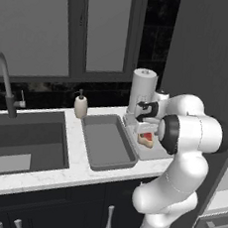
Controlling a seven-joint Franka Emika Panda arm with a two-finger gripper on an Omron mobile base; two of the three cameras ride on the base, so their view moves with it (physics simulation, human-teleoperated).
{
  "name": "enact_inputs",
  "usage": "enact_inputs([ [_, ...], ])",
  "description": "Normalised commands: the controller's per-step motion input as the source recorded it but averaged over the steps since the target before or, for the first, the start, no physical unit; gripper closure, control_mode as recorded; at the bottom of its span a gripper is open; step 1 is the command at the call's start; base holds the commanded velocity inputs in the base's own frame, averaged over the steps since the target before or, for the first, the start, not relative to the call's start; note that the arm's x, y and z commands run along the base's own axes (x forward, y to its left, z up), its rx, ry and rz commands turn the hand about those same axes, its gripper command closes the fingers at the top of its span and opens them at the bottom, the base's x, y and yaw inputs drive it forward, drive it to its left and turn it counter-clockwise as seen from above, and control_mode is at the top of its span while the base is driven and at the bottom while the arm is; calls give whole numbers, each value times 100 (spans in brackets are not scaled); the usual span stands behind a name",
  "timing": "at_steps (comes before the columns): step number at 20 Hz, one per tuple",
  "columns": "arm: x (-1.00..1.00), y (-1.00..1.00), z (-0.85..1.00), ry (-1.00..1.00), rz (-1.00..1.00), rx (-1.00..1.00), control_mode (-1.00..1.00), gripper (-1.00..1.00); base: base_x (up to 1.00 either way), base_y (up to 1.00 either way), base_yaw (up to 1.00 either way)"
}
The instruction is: Place one onion and one steak in each tupperware on the nearby counter, to pack two identical lunches.
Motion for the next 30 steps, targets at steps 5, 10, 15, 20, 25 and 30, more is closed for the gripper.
enact_inputs([
  [5, -17, 1, 71, -7, 0, 0, -100, -100, 0, 0, 0],
  [10, -76, 1, 45, -2, 0, 0, -100, -100, 0, 0, 0],
  [15, -100, 8, 6, 0, 0, 1, -100, -100, 0, 0, 0],
  [20, -100, 35, 6, -1, 0, 2, -100, -100, 0, 0, 0],
  [25, -100, 39, 37, 0, 0, 0, -100, -100, 0, 0, 0],
  [30, -89, 10, 63, -8, 0, 1, -100, -100, 0, 0, 0],
])
